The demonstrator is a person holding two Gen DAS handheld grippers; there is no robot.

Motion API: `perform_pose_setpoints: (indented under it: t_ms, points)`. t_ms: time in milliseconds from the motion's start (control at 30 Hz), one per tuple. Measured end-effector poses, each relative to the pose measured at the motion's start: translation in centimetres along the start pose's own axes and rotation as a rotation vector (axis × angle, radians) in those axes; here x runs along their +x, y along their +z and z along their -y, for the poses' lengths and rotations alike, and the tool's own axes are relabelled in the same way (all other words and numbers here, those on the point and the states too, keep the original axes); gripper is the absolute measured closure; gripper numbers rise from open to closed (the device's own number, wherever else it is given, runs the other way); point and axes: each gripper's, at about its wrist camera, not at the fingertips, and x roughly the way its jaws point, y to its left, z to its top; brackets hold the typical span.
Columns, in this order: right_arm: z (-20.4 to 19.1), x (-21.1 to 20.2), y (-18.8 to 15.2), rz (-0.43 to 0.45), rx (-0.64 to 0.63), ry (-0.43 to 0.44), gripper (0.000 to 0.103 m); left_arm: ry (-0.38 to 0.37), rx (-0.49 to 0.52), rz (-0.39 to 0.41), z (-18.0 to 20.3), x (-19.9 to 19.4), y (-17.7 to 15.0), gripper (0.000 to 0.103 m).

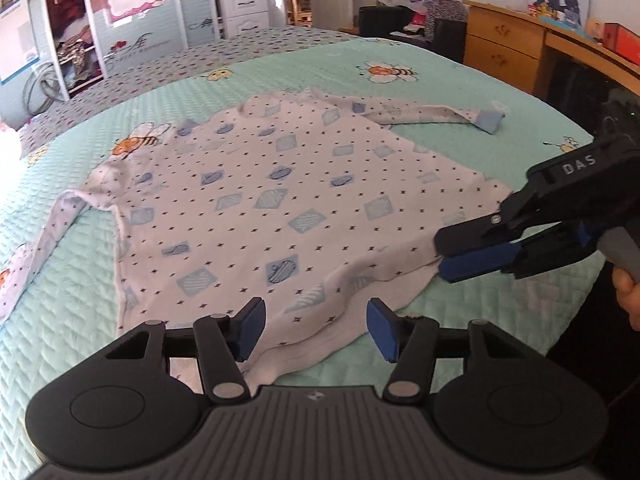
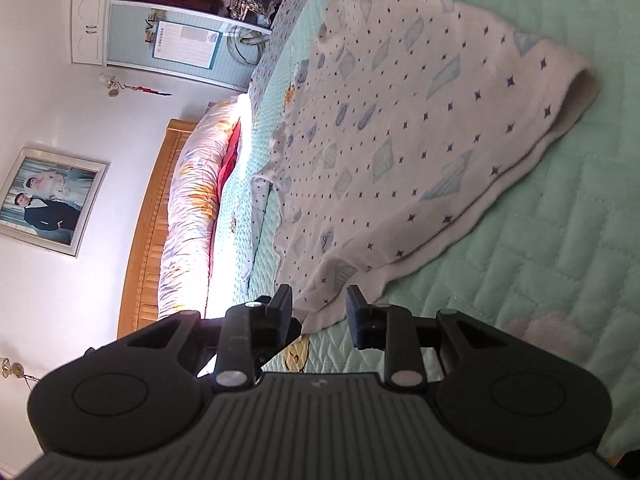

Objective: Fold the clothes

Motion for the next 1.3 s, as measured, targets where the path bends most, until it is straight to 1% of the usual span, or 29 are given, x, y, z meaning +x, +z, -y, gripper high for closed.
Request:
perform_pose_setpoints:
  t_ms: [67, 133, 167, 233, 300, 333, 467, 567, 600, 700, 733, 867, 933, 1033, 1167, 1300]
  points:
    - [0.4, 0.0, -0.2, -0.008, 0.025, -0.007, 0.066, -0.049, 0.005, -0.023, 0.3, 0.4, -0.1, 0.044]
    - [0.6, -0.1, -0.2, -0.004, 0.033, -0.014, 0.057, -0.059, -0.013, -0.058, 0.3, 1.0, -0.4, 0.044]
    - [0.7, -0.2, -0.1, 0.003, 0.038, -0.018, 0.055, -0.080, -0.053, -0.072, 0.1, 1.2, -0.6, 0.044]
    - [0.8, -0.2, 0.0, 0.009, 0.046, -0.007, 0.054, -0.131, -0.185, -0.079, -0.9, 1.5, -1.0, 0.044]
    - [0.7, -0.1, 0.0, 0.008, 0.046, 0.011, 0.054, -0.190, -0.386, -0.086, -2.4, 1.8, -1.7, 0.045]
    - [0.5, 0.0, -0.1, 0.005, 0.043, 0.017, 0.054, -0.201, -0.470, -0.078, -3.0, 1.8, -2.1, 0.045]
    - [0.1, 0.2, -0.2, -0.006, 0.033, 0.039, 0.052, -0.221, -0.810, -0.026, -5.2, 1.1, -3.2, 0.045]
    - [0.0, 0.2, -0.2, -0.008, 0.029, 0.048, 0.051, -0.185, -0.957, 0.072, -7.0, -1.0, -3.0, 0.045]
    - [0.0, 0.1, -0.2, -0.004, 0.030, 0.054, 0.051, -0.171, -1.002, 0.106, -7.6, -1.7, -2.9, 0.043]
    - [-0.1, 0.0, 0.0, -0.001, 0.034, 0.070, 0.046, -0.148, -1.031, 0.106, -8.3, -2.4, -3.7, 0.038]
    - [-0.2, 0.3, 0.0, -0.009, 0.033, 0.074, 0.044, -0.141, -1.038, 0.103, -8.5, -2.6, -3.9, 0.038]
    - [-1.0, 1.4, -0.3, -0.053, 0.026, 0.089, 0.042, -0.112, -1.065, 0.094, -9.4, -3.5, -5.0, 0.038]
    - [-1.3, 2.1, -0.3, -0.071, 0.054, 0.114, 0.040, -0.097, -1.079, 0.089, -9.9, -3.9, -5.5, 0.038]
    - [-1.8, 3.3, -0.2, -0.079, 0.094, 0.113, 0.038, -0.083, -1.096, 0.086, -10.4, -4.3, -6.2, 0.038]
    - [-1.9, 4.8, -0.2, -0.083, 0.141, 0.052, 0.037, -0.092, -1.089, 0.090, -10.7, -4.3, -6.3, 0.038]
    - [-2.0, 6.0, -0.5, -0.086, 0.178, -0.008, 0.037, -0.125, -1.042, 0.106, -10.7, -3.9, -5.7, 0.038]
